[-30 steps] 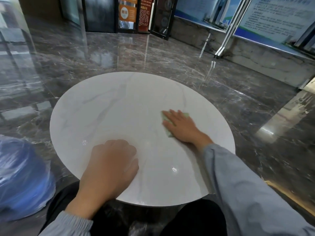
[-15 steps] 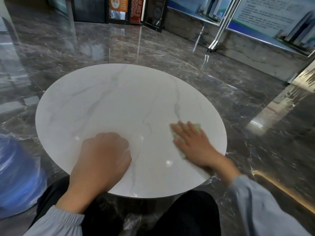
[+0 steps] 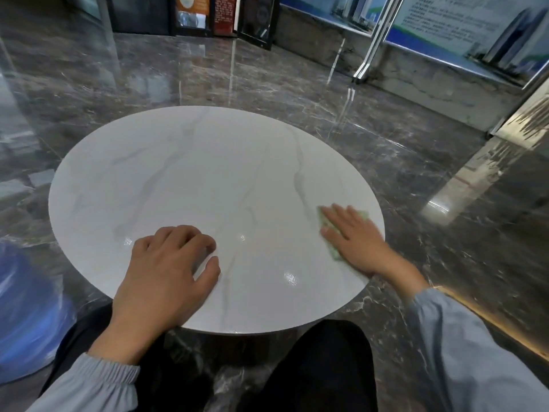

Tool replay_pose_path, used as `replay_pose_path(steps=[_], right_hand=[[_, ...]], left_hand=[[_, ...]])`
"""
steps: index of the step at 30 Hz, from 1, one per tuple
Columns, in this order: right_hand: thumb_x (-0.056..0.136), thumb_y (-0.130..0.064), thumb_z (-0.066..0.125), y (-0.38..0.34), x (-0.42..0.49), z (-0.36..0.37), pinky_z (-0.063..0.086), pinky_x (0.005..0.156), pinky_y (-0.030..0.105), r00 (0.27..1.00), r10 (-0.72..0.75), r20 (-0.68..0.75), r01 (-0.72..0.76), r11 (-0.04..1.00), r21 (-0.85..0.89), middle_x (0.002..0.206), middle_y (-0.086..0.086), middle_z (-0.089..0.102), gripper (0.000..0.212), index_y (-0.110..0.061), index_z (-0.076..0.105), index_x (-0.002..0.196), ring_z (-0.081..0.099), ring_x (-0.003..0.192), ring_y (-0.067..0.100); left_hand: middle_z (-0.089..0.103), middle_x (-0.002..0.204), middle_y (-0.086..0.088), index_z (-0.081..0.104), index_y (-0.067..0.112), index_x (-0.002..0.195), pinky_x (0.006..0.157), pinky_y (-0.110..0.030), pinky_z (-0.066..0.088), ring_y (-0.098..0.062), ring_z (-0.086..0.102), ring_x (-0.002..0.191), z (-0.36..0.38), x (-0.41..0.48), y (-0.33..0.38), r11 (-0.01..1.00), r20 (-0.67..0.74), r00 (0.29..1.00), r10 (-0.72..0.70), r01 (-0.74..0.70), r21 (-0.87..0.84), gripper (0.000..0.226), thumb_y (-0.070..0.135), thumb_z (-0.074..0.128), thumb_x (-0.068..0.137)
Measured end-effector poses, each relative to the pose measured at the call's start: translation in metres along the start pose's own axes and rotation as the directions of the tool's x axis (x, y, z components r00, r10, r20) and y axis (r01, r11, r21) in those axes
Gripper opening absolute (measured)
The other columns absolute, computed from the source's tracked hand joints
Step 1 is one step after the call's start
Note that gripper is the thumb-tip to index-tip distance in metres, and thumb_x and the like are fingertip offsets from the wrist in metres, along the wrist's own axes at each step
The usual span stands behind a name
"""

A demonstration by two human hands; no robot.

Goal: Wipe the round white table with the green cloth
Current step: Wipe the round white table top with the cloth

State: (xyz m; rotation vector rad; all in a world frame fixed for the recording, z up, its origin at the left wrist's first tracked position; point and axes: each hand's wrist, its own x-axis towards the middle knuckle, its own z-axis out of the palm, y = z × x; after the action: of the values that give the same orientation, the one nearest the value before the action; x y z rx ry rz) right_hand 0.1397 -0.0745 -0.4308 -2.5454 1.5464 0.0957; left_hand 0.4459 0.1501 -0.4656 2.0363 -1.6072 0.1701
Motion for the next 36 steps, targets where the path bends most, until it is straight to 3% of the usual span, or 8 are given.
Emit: replay_pose_path(steps=[3,7,12,15,17,24,29,36], right_hand=[[0.103,-0.068,0.019,0.031,0.027,-0.007,0.003,0.126,0.054,0.988,0.157,-0.009,-0.157,0.987,0.027,0.174,-0.015,0.002,0.062,-0.051,0.008,0.162,-0.003,0.160,0.017],[0.105,-0.065,0.016,0.015,0.014,0.001,-0.003,0.126,0.055,0.984,0.180,-0.011,-0.179,0.982,0.051,0.174,-0.016,-0.003,0.060,-0.052,0.004,0.162,-0.008,0.160,0.016],[0.103,-0.066,0.013,-0.057,-0.071,0.022,-0.008,0.126,0.046,0.997,-0.066,-0.038,0.066,0.998,0.007,0.172,-0.021,-0.007,0.058,-0.059,-0.001,0.158,-0.018,0.158,0.009],[0.102,-0.070,0.007,-0.110,-0.131,0.042,-0.018,0.123,0.043,0.961,-0.267,-0.066,0.269,0.963,0.032,0.171,-0.023,-0.009,0.058,-0.059,-0.002,0.159,-0.022,0.156,0.006],[0.105,-0.067,0.010,-0.128,-0.150,0.052,-0.020,0.122,0.043,0.948,-0.305,-0.087,0.309,0.951,0.032,0.172,-0.022,-0.004,0.057,-0.056,0.001,0.160,-0.021,0.157,0.008],[0.105,-0.064,0.020,-0.101,-0.133,0.047,-0.008,0.124,0.033,0.958,-0.233,-0.169,0.250,0.964,0.090,0.170,-0.028,0.010,0.054,-0.057,0.015,0.159,-0.009,0.157,-0.001],[0.100,-0.069,0.017,-0.028,-0.084,0.029,0.008,0.127,0.044,0.989,-0.009,-0.147,0.028,0.991,0.131,0.169,-0.025,0.015,0.057,-0.060,0.020,0.156,0.001,0.158,0.004],[0.109,-0.054,0.028,0.039,-0.016,0.009,0.000,0.127,0.046,0.982,0.158,-0.106,-0.128,0.961,0.246,0.173,-0.010,0.013,0.054,-0.043,0.024,0.162,-0.006,0.160,0.019]], left_hand=[[0.060,0.112,0.015,0.067,0.040,0.105,0.093,-0.041,0.036,-0.017,0.052,0.112,0.000,0.000,-0.001,1.000,-0.006,1.000,0.000,0.000,0.009,0.023,0.050,0.053,0.090],[0.060,0.111,0.015,0.067,0.040,0.104,0.093,-0.040,0.036,-0.018,0.053,0.111,0.003,0.000,-0.002,1.000,-0.023,1.000,0.004,-0.004,0.006,0.021,0.049,0.054,0.089],[0.060,0.111,0.015,0.067,0.039,0.103,0.093,-0.040,0.034,-0.019,0.053,0.111,0.005,0.000,-0.001,1.000,-0.048,0.999,0.003,-0.003,-0.008,0.020,0.048,0.055,0.089],[0.058,0.111,0.015,0.066,0.039,0.102,0.092,-0.044,0.036,-0.020,0.054,0.111,0.007,0.000,-0.003,1.000,-0.067,0.998,0.013,-0.013,-0.004,0.019,0.047,0.056,0.089],[0.058,0.111,0.015,0.066,0.039,0.102,0.091,-0.046,0.039,-0.022,0.055,0.110,0.008,0.000,-0.004,1.000,-0.075,0.997,0.021,-0.021,-0.003,0.020,0.048,0.055,0.089],[0.061,0.112,0.012,0.067,0.039,0.106,0.091,-0.051,0.042,-0.025,0.056,0.110,0.009,0.000,-0.004,0.999,-0.065,0.997,0.035,-0.035,0.003,0.025,0.050,0.053,0.089],[0.060,0.113,0.013,0.066,0.040,0.106,0.092,-0.049,0.041,-0.023,0.054,0.111,0.009,-0.001,-0.004,1.000,-0.051,0.998,0.021,-0.021,0.011,0.024,0.050,0.052,0.089],[0.061,0.113,0.012,0.067,0.039,0.107,0.093,-0.049,0.040,-0.023,0.056,0.112,0.006,-0.001,-0.003,1.000,-0.047,0.999,0.021,-0.021,0.003,0.026,0.051,0.051,0.089]])
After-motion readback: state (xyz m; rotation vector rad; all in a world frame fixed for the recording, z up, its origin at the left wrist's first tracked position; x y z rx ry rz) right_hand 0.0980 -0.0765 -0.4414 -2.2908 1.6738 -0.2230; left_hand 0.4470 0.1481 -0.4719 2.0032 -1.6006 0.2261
